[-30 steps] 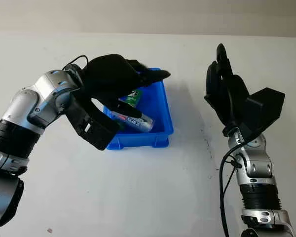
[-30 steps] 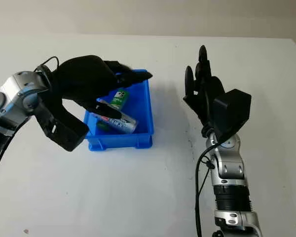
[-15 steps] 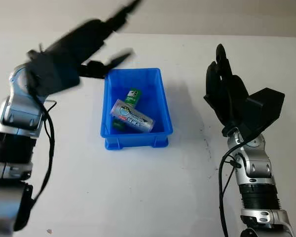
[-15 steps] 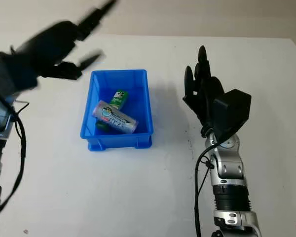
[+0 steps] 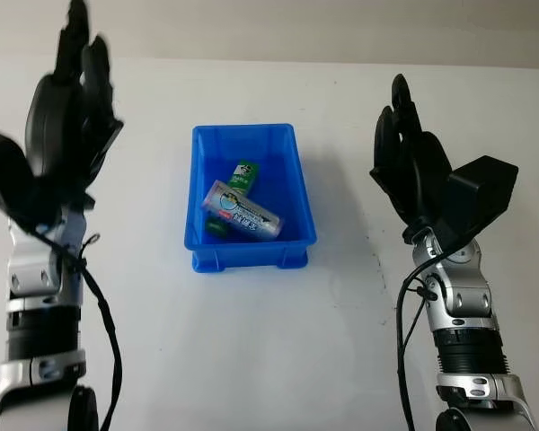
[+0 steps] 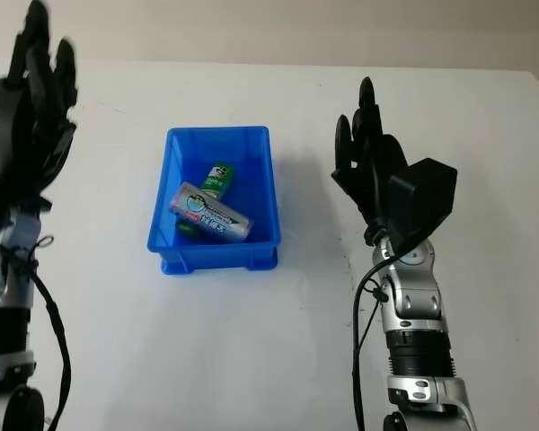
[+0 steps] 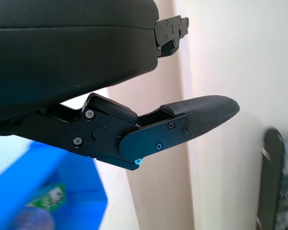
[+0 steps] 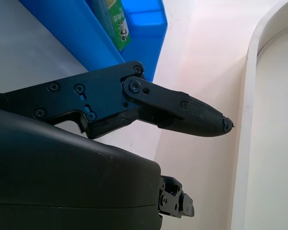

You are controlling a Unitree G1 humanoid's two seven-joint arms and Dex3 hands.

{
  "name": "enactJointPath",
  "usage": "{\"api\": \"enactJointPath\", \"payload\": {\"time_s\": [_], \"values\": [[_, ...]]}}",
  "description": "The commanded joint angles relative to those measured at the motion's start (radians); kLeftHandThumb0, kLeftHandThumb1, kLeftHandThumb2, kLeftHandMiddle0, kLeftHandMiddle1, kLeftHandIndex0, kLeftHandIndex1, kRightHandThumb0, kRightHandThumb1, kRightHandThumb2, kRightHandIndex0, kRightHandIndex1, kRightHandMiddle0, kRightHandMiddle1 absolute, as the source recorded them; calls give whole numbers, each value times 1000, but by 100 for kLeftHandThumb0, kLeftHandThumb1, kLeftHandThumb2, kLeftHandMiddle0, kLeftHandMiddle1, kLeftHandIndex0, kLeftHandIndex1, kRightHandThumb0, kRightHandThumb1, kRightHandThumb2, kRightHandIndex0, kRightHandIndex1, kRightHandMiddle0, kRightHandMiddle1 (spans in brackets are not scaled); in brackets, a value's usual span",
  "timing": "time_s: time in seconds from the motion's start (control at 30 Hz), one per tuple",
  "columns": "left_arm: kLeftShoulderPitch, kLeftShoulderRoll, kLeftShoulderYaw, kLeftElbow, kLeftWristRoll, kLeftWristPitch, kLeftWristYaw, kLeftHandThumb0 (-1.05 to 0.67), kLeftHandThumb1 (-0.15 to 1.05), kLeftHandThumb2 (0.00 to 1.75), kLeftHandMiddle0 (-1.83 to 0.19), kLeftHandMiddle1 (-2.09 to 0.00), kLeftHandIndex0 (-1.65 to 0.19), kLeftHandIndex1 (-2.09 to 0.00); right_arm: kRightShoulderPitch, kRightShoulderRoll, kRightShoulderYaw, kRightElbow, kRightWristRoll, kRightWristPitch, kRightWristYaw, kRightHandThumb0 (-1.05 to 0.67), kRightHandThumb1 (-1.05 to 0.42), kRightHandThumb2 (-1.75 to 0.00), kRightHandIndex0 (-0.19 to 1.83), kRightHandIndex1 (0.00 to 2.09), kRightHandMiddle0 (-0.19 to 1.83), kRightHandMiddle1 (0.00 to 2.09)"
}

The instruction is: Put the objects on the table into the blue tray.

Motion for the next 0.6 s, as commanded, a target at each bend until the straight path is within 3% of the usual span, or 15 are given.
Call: {"api": "enactJointPath", "payload": {"time_s": [0.0, 0.57], "values": [[32, -12, 13, 23, -8, -25, 2, -81, 105, 76, 19, 0, 19, 0, -28, -4, -11, 15, 1, -14, -5, -72, -105, -74, -19, 0, -19, 0], [64, -31, -14, 68, 0, -52, 6, -79, 105, 73, 19, 0, 19, 0, -26, 0, -15, 17, 6, 4, -9, -71, -105, -76, -19, 0, -19, 0]]}}
